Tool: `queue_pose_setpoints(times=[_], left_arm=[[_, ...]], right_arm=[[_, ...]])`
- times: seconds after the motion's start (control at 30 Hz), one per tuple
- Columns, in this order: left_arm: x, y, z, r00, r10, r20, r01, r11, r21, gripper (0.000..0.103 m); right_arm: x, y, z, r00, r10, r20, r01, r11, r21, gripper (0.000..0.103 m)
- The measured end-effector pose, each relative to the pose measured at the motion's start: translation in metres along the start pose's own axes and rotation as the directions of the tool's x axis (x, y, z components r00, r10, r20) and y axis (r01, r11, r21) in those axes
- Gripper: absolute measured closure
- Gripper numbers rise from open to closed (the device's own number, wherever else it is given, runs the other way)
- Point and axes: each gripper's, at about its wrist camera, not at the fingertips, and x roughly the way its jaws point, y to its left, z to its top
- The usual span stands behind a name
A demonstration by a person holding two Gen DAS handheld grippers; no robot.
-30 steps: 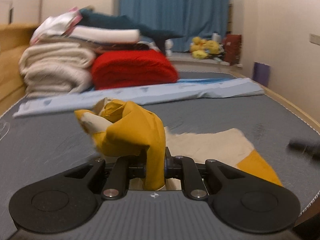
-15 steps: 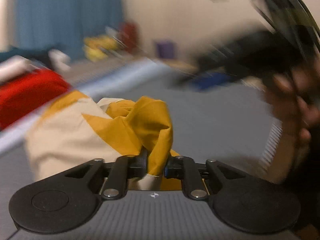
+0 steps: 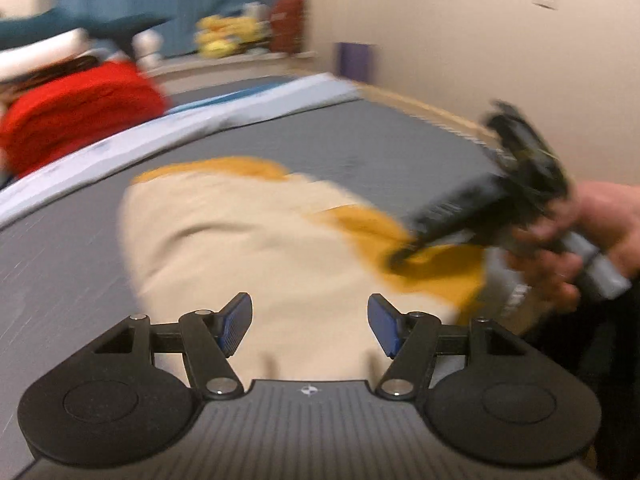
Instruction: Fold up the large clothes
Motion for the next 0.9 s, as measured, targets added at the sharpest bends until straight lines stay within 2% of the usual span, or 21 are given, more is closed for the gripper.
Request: queue_pose_setpoints(times=[0.03, 0.07, 0.1, 0.13, 0.2, 0.27, 0.3, 0.33, 0.37, 0.4, 0.43, 0.47, 0.5, 0.6, 0.63, 0.67, 0.7, 0.77, 0.8, 0.9], left_arm=[[0.000, 0.009, -0.002, 1.000, 0.027, -0.006, -0.027, 0.999, -0.024, 0.034], [-0.001, 0.018, -0.003, 0.999, 0.042, -0.006, -0.042, 0.997, -0.058, 0.034], [-0.004, 0.025, -0.002, 0.999, 0.045, -0.006, -0.045, 0.995, -0.087, 0.033], [0.000, 0.034, -0.006, 0.999, 0.050, -0.017, -0.052, 0.991, -0.124, 0.033], [0.001, 0.043, -0.010, 0.996, 0.072, -0.054, -0.079, 0.984, -0.157, 0.033], [0.003, 0.051, -0.007, 0.995, 0.084, -0.056, -0.092, 0.982, -0.168, 0.033], [0.003, 0.053, -0.006, 0.996, 0.078, -0.049, -0.085, 0.981, -0.176, 0.033], [0.001, 0.055, -0.006, 0.996, 0.071, -0.047, -0.079, 0.979, -0.187, 0.033], [0.004, 0.057, -0.005, 0.997, 0.062, -0.046, -0.070, 0.977, -0.201, 0.033], [0.004, 0.059, -0.004, 0.998, 0.053, -0.047, -0.062, 0.975, -0.214, 0.033], [0.001, 0.058, -0.006, 0.998, 0.047, -0.047, -0.056, 0.974, -0.220, 0.033], [-0.002, 0.057, -0.009, 0.998, 0.043, -0.049, -0.053, 0.973, -0.224, 0.033], [0.000, 0.056, -0.008, 0.998, 0.038, -0.053, -0.049, 0.973, -0.225, 0.033], [0.007, 0.050, -0.007, 0.998, 0.008, -0.064, -0.023, 0.973, -0.229, 0.033], [0.012, 0.046, -0.009, 0.997, -0.009, -0.079, -0.009, 0.974, -0.226, 0.033], [0.022, 0.042, -0.011, 0.991, -0.026, -0.130, -0.002, 0.977, -0.212, 0.034], [0.031, 0.035, -0.021, 0.977, -0.027, -0.212, -0.012, 0.984, -0.179, 0.039], [0.052, 0.022, -0.040, 0.932, 0.013, -0.363, -0.045, 0.996, -0.080, 0.039], [0.054, 0.020, -0.042, 0.926, 0.016, -0.377, -0.046, 0.997, -0.068, 0.039], [0.043, 0.024, -0.034, 0.937, -0.021, -0.349, -0.016, 0.995, -0.103, 0.041]], right_arm=[[0.002, 0.004, -0.004, 1.000, -0.022, -0.011, 0.021, 0.999, -0.031, 0.034], [0.005, 0.017, -0.007, 1.000, -0.018, -0.007, 0.018, 0.999, -0.051, 0.044], [-0.002, 0.019, -0.009, 1.000, -0.006, 0.015, 0.007, 0.997, -0.072, 0.077], [-0.009, 0.025, -0.008, 0.999, 0.014, 0.052, -0.008, 0.994, -0.106, 0.092], [-0.034, 0.040, -0.015, 0.983, 0.071, 0.171, -0.037, 0.980, -0.194, 0.096], [-0.072, 0.045, -0.021, 0.922, 0.194, 0.334, -0.112, 0.962, -0.251, 0.096], [-0.085, 0.042, -0.022, 0.895, 0.225, 0.385, -0.134, 0.959, -0.250, 0.096], [-0.090, 0.036, -0.023, 0.888, 0.201, 0.414, -0.113, 0.967, -0.227, 0.096], [-0.086, 0.029, -0.021, 0.903, 0.138, 0.406, -0.065, 0.980, -0.189, 0.096], [-0.076, 0.020, -0.018, 0.929, 0.068, 0.365, -0.013, 0.988, -0.152, 0.096], [-0.060, 0.010, -0.015, 0.960, 0.005, 0.281, 0.027, 0.994, -0.110, 0.096], [-0.047, 0.001, -0.013, 0.979, -0.029, 0.201, 0.045, 0.996, -0.076, 0.096], [-0.037, -0.004, -0.013, 0.986, -0.056, 0.155, 0.066, 0.996, -0.057, 0.095], [-0.027, 0.003, -0.012, 0.983, -0.102, 0.152, 0.123, 0.983, -0.139, 0.095], [-0.026, 0.005, -0.013, 0.982, -0.106, 0.157, 0.131, 0.979, -0.158, 0.095], [-0.027, 0.005, -0.015, 0.981, -0.113, 0.158, 0.139, 0.976, -0.165, 0.095], [-0.027, 0.004, -0.018, 0.980, -0.122, 0.155, 0.149, 0.973, -0.174, 0.095], [-0.032, 0.003, -0.022, 0.980, -0.135, 0.147, 0.161, 0.970, -0.184, 0.095], [-0.029, 0.005, -0.019, 0.982, -0.134, 0.134, 0.157, 0.970, -0.185, 0.095], [-0.022, 0.011, -0.016, 0.975, -0.161, 0.153, 0.193, 0.956, -0.221, 0.095]])
